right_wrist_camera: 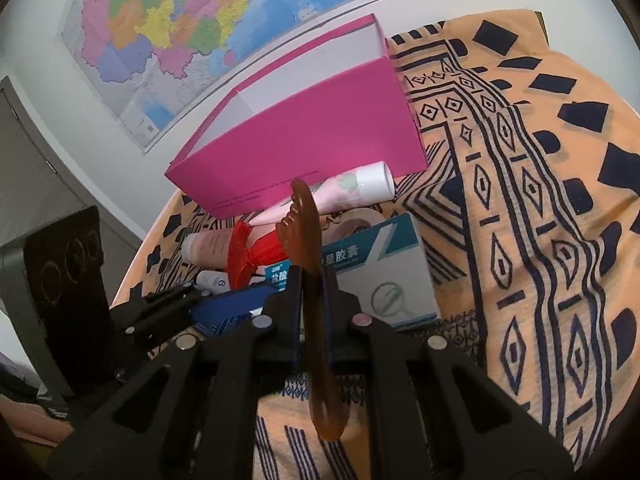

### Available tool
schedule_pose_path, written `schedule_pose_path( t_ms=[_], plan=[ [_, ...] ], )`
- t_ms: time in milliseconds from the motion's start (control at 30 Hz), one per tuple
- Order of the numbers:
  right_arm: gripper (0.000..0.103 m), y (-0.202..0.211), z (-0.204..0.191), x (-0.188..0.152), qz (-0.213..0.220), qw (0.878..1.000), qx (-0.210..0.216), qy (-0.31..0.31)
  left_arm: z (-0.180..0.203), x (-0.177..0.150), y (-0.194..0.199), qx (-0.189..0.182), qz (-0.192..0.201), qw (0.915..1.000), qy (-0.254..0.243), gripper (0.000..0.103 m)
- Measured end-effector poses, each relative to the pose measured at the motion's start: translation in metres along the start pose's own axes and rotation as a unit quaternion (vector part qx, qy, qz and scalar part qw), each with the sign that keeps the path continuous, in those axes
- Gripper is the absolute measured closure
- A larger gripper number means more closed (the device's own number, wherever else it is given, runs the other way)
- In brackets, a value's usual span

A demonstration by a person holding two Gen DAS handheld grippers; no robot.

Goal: Organize rigid objects
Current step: 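Reach the right tool down and grasp the brown wooden massager handle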

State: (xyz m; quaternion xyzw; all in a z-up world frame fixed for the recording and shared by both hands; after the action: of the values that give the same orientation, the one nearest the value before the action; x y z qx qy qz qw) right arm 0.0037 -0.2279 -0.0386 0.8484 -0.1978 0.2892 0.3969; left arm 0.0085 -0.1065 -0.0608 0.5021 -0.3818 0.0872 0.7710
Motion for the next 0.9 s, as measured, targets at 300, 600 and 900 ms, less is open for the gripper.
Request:
schedule_pose_path(
  t_ms=[300, 600, 900],
  plan=[
    [0.093, 0.007, -0.015, 0.016, 0.015, 0.999, 0.032, 0.017, 0.004, 0.022, 0.020, -0.020, 0.035, 0.9991, -0.014, 0.070],
    [0.100, 0.011, -0.050, 0.091, 0.074, 0.993, 0.060, 0.076, -0.012, 0.089, 0.051, 0.036, 0.103, 0.9928, -0.048, 0.072],
    [0.097, -0.026, -0.052, 0.153, 0.064, 0.992, 0.082, 0.074, -0.061, 0.132, 0.037, 0.068, 0.104, 0.9922, -0.013, 0.075]
  ],
)
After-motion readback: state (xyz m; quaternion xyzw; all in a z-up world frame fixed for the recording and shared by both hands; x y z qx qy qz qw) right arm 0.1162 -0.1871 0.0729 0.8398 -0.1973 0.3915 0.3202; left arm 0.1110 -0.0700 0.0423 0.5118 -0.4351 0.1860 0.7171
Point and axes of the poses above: each gripper's, at about its wrist camera, not at the fingertips, and y roughly against the way its jaws point, z to its right, x to its top, the point moved 3 cm from there along -y, roughly the way its jaws point, and after that the axes turned 1 degree about -y, right-handed, at the moved point
